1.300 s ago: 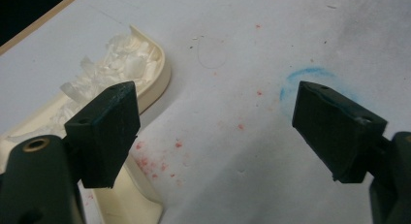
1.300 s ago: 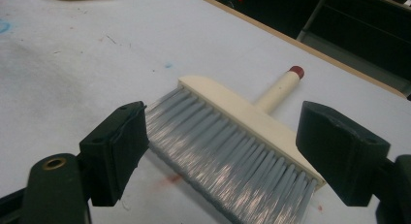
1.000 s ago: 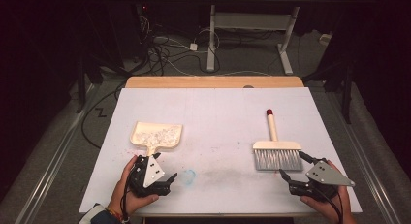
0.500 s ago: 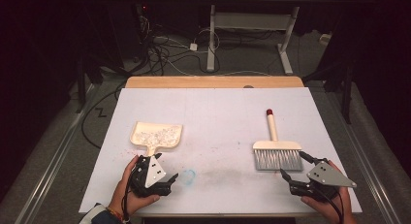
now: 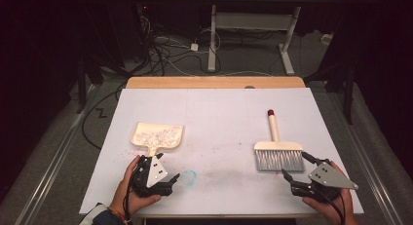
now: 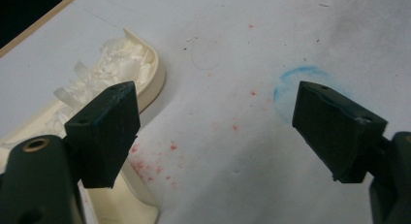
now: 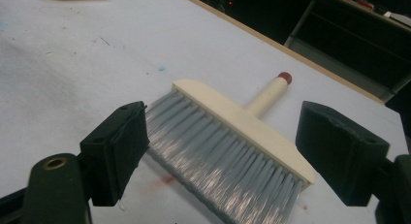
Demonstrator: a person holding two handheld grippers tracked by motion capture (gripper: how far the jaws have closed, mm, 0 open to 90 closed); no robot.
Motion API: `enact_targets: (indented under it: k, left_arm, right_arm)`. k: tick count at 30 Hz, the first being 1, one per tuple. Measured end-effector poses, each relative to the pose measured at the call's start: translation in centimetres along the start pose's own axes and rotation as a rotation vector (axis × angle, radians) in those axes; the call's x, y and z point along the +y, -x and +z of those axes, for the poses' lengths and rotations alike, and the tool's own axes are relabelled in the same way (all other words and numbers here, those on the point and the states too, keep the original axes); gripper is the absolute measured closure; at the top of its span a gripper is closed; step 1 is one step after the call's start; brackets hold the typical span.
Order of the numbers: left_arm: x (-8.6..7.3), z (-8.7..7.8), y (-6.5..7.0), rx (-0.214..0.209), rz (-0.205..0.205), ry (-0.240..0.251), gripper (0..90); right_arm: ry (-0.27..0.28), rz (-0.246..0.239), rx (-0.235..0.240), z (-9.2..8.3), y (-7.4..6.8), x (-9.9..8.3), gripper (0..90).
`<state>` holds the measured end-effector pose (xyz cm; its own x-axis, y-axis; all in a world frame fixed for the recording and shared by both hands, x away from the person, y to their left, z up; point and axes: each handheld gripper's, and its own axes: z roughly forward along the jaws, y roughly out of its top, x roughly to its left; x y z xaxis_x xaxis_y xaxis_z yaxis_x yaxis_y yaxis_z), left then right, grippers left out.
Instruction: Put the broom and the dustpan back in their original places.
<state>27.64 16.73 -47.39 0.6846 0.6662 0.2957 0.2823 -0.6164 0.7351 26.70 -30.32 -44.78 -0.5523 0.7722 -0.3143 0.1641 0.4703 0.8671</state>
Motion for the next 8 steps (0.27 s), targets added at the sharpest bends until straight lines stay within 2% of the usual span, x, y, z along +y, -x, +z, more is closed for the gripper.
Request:
enact_targets:
  k: [2, 8]
  left_arm:
    - [0.01, 0.09, 0.0, -0.002, -0.004, 0.0, 16.4]
    - [0.02, 0.35, -0.18, -0.003, -0.011, -0.003, 16.4]
  right_arm:
    - [0.003, 0.012, 0.004, -0.07, 0.09, 0.1, 19.7]
    - [0.007, -0.001, -0.009, -0.01, 0.33, 0.2, 19.7]
